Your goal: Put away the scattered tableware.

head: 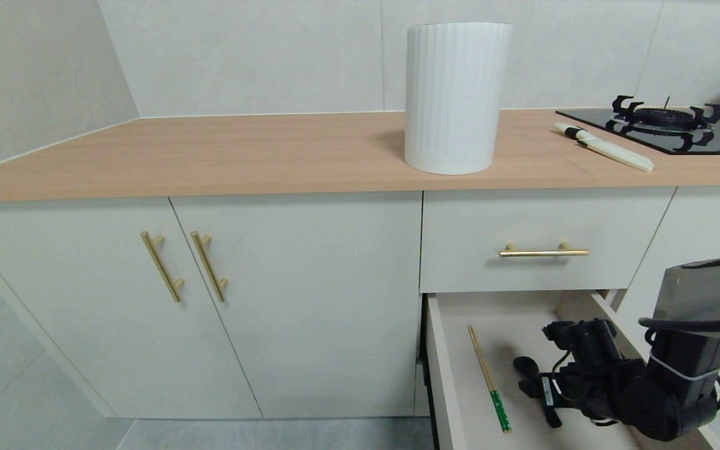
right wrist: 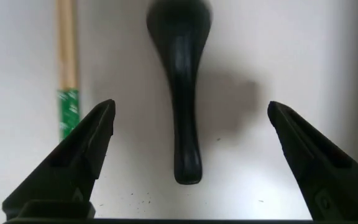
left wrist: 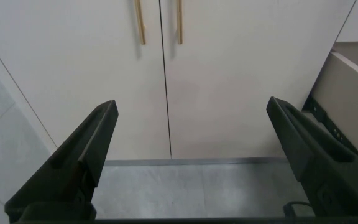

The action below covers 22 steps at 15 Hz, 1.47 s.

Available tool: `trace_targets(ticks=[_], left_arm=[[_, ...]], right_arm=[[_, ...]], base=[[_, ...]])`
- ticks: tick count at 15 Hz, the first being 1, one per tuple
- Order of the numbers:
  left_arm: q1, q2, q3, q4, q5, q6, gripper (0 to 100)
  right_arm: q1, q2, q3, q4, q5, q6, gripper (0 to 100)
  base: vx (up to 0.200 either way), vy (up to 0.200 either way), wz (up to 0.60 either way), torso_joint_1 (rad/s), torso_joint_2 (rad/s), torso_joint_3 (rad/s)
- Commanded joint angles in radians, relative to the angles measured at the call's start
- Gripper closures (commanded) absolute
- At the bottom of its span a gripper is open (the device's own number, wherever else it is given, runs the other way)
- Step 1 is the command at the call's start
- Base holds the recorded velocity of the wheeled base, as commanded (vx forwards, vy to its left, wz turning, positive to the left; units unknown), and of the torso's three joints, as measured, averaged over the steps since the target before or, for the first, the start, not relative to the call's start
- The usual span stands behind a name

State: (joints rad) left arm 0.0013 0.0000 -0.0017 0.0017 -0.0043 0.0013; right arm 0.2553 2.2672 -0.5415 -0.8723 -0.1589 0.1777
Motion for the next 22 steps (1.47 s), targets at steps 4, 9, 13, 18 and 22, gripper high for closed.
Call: trace_targets(ticks=[4, 9, 13, 18, 22], left_arm=[[0.0, 0.0, 0.0, 0.0, 0.0, 0.0, 0], [0.0, 0.0, 0.0, 0.0, 0.0, 0.0, 0], [0.0, 0.0, 0.0, 0.0, 0.0, 0.0, 0], [0.0, 0.002, 0.0, 0.0, 0.0, 0.0, 0], [0.0, 0.0, 0.0, 0.0, -0.002, 0.002, 0]], right_arm=[[-0.004, -0.465, 0.038, 0.194, 0.012, -0.018, 0], [0.07, -0.779, 0.002, 0.509, 0.045, -0.02, 0], [0.154, -0.879, -0.002, 0.628, 0.044, -0.055, 0], [0.163, -0.888, -0.002, 0.647, 0.042, -0.058, 0], [0.162, -0.896, 0.002, 0.648, 0.039, -0.06, 0]], base=[[0.0, 0.0, 0.0, 0.0, 0.0, 0.0], [0.0, 0.0, 0.0, 0.0, 0.0, 0.0], [0.0, 0.0, 0.0, 0.0, 0.0, 0.0], [0.0, 0.0, 0.0, 0.0, 0.0, 0.0], [-0.15, 0.0, 0.0, 0.007, 0.0, 0.002]])
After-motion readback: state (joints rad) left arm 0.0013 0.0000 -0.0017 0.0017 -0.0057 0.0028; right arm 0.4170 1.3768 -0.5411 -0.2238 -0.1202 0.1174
